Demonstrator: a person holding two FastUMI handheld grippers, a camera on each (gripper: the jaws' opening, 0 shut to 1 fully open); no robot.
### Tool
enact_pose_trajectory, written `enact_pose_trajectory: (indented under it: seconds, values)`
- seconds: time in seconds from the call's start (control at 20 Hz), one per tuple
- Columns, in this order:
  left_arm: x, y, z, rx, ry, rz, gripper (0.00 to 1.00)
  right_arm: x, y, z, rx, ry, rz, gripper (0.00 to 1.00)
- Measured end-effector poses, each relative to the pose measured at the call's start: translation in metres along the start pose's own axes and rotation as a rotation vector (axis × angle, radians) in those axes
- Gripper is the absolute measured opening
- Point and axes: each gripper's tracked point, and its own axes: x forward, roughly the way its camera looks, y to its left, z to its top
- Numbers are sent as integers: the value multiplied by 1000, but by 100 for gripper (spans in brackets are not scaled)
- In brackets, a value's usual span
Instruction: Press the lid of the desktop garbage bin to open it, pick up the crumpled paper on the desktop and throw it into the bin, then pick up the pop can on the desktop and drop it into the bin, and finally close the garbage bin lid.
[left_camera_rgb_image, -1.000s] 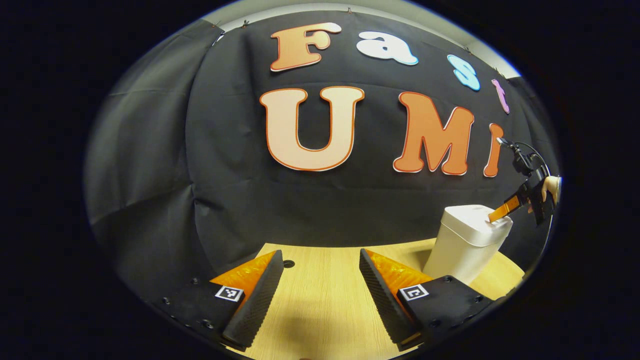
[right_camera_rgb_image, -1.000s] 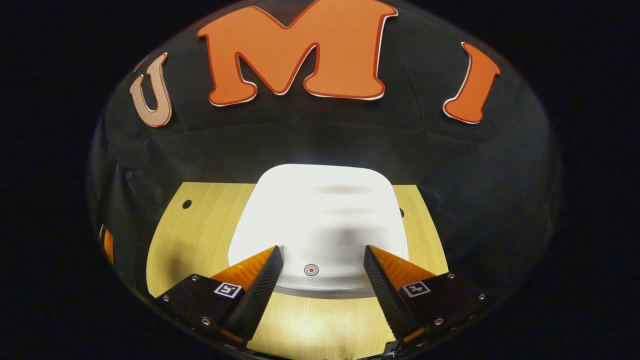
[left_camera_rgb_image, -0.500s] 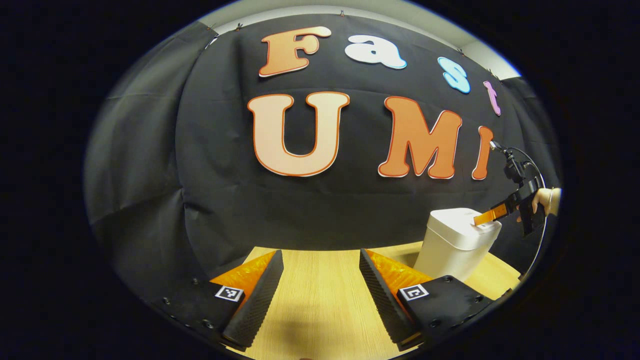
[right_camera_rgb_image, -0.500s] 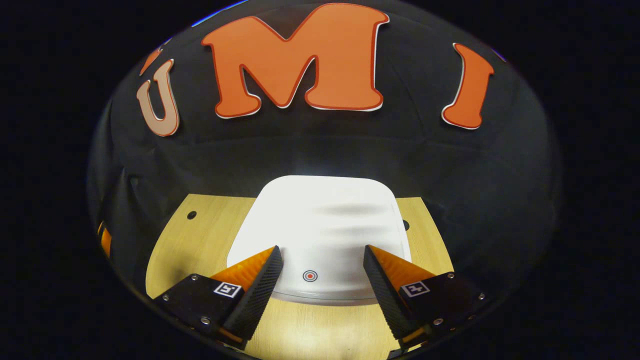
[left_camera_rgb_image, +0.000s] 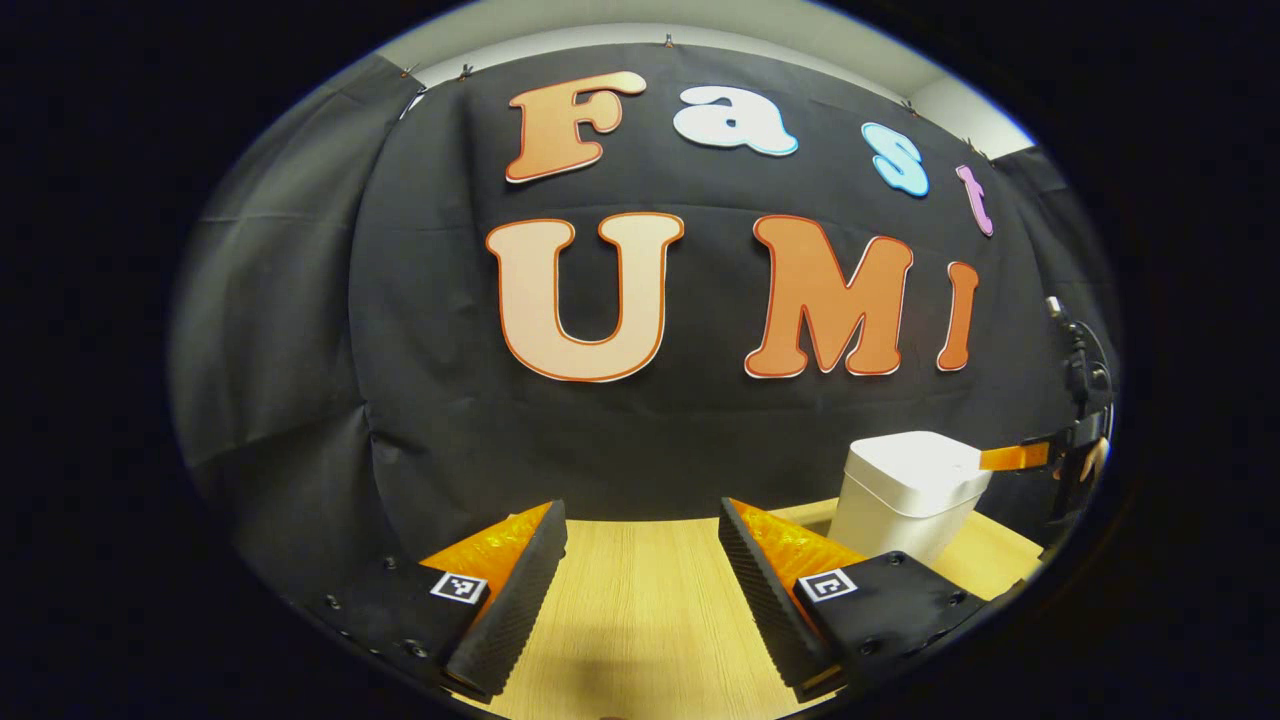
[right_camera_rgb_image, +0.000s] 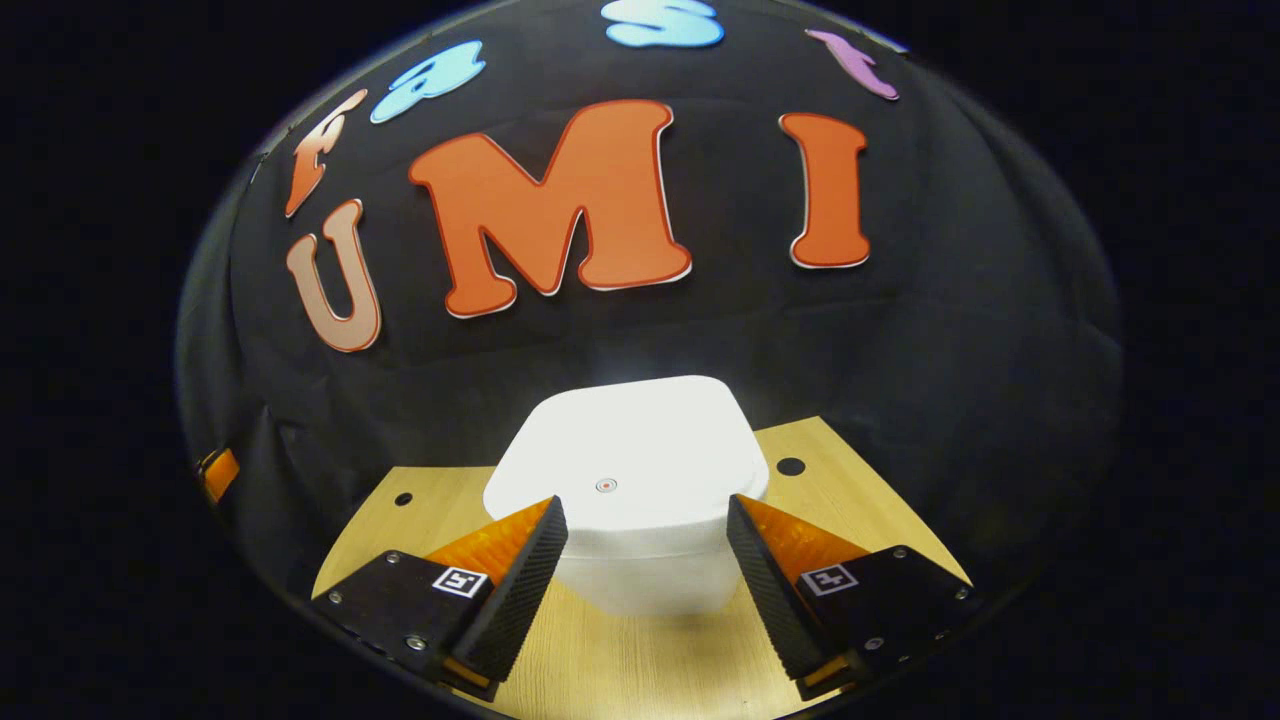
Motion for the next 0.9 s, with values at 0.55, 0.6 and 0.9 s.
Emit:
enact_pose_trajectory:
  seconds: [0.55,0.6,0.9]
  values:
    - [-7,-10,0,-22,-24,-7,95,-121,-40,-69,-21,-99,-161,96]
    - [-9,-10,-1,-20,-24,-8,97,-125,-39,-69,-44,-104,-161,96]
    - [-11,-13,-6,-19,-13,-7,97,-128,-35,-62,-66,-122,-140,96]
